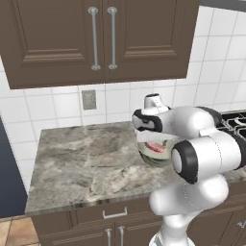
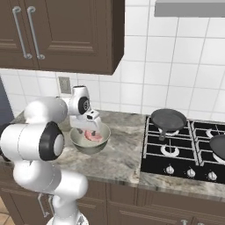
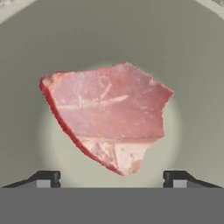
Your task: Place one of the steaks on the plate and the other in the bowl. Then place the bowl in the fridge.
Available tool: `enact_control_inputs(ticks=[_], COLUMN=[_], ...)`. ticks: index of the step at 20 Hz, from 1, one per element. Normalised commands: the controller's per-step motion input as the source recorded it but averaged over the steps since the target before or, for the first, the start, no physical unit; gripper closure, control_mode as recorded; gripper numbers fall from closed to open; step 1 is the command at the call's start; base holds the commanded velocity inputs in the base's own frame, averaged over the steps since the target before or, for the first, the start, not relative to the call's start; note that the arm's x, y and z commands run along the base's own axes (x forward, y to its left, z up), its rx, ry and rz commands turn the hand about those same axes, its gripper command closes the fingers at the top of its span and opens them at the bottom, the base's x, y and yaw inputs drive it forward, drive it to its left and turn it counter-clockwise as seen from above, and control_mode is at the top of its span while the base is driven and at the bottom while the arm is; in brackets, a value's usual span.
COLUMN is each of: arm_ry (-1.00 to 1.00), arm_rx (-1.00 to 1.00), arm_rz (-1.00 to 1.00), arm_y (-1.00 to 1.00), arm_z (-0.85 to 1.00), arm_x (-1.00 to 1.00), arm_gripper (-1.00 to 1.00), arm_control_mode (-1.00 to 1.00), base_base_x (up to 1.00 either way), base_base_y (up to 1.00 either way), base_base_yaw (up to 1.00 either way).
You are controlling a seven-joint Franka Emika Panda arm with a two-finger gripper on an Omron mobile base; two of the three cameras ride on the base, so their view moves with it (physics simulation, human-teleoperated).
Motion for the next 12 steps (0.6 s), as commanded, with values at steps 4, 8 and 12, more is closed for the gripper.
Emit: enact_control_inputs(ticks=[4, 8, 12], arm_ry=[-0.12, -0.09, -0.15], arm_rx=[0.00, 0.00, 0.02], arm_rz=[0.00, 0.00, 0.00], arm_y=[0.00, 0.00, 0.00], arm_z=[0.27, 0.35, 0.59], arm_x=[-0.41, -0.45, -0.72], arm_gripper=[-1.00, -1.00, -1.00], arm_control_mode=[-1.00, -1.00, -1.00], base_base_x=[0.00, 0.00, 0.00], base_base_y=[0.00, 0.00, 0.00], base_base_yaw=[0.00, 0.00, 0.00])
